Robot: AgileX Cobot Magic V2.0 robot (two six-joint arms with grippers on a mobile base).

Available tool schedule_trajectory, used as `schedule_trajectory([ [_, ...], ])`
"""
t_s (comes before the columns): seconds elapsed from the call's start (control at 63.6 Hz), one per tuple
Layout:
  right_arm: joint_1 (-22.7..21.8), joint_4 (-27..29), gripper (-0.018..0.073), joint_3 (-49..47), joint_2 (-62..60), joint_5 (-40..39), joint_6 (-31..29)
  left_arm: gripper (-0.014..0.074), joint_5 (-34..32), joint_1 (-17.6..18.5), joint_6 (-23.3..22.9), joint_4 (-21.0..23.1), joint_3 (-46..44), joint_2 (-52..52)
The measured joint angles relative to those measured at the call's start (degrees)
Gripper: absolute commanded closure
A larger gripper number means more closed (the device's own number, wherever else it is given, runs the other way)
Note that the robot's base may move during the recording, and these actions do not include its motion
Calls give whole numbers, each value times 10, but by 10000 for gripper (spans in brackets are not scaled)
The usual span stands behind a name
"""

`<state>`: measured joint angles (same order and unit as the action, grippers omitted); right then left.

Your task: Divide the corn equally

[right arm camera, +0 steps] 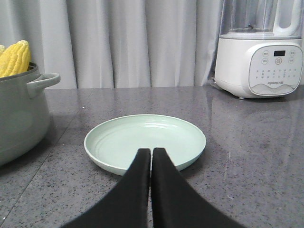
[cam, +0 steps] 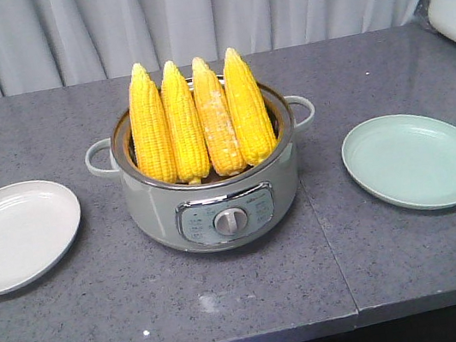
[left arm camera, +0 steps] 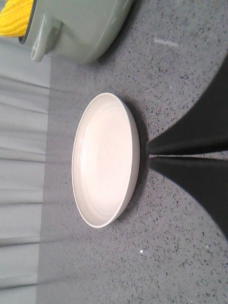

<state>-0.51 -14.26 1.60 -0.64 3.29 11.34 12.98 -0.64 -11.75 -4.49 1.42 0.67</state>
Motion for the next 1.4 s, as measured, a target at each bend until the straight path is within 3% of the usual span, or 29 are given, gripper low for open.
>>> schedule_trajectory([
  [1.399,0,0,561,0,0,0,0,602,0,0,0,0,0,0],
])
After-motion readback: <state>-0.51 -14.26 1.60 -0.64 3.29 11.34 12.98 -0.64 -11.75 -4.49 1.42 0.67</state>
